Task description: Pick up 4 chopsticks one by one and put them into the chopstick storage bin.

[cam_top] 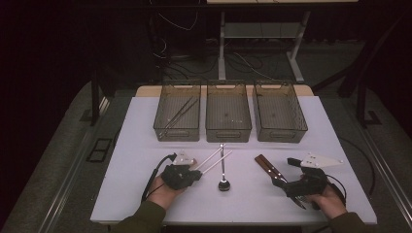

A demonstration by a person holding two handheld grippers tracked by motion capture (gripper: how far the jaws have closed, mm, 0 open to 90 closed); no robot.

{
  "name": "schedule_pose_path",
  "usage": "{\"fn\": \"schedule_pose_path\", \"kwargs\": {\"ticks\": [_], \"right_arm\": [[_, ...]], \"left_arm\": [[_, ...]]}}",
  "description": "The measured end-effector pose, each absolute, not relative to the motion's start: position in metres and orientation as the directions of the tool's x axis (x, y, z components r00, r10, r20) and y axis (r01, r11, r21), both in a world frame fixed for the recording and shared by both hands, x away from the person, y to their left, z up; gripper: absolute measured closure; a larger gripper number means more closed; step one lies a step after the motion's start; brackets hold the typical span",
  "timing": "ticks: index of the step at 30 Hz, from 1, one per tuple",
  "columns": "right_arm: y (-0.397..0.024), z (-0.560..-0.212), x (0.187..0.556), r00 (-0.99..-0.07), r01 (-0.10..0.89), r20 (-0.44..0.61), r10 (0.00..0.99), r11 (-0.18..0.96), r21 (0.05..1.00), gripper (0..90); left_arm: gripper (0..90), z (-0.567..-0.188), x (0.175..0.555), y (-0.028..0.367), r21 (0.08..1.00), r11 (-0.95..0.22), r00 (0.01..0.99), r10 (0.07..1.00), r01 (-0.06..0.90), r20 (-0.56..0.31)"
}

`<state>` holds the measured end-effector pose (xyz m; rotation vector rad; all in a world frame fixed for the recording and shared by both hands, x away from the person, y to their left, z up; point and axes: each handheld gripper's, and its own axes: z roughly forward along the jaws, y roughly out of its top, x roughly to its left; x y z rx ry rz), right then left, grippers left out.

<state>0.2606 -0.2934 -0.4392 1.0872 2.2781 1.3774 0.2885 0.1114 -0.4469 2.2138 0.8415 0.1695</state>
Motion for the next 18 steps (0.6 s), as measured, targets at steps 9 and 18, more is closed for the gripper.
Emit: {"fn": "schedule_pose_path", "kwargs": {"ticks": [9, 18], "right_arm": [[-0.293, -0.439, 0.261, -0.686, 0.462, 0.147, 0.713, 0.269, 0.845, 2.1], [-0.293, -0.439, 0.26, -0.685, 0.461, 0.147, 0.713, 0.269, 0.846, 2.1]], "left_arm": [[84.1, -0.44, 0.287, 0.115, 0.706, -0.489, 0.778, 0.612, 0.513, -0.142], [84.1, -0.432, 0.285, 0.117, 0.703, -0.514, 0.794, 0.596, 0.492, -0.12]]}}
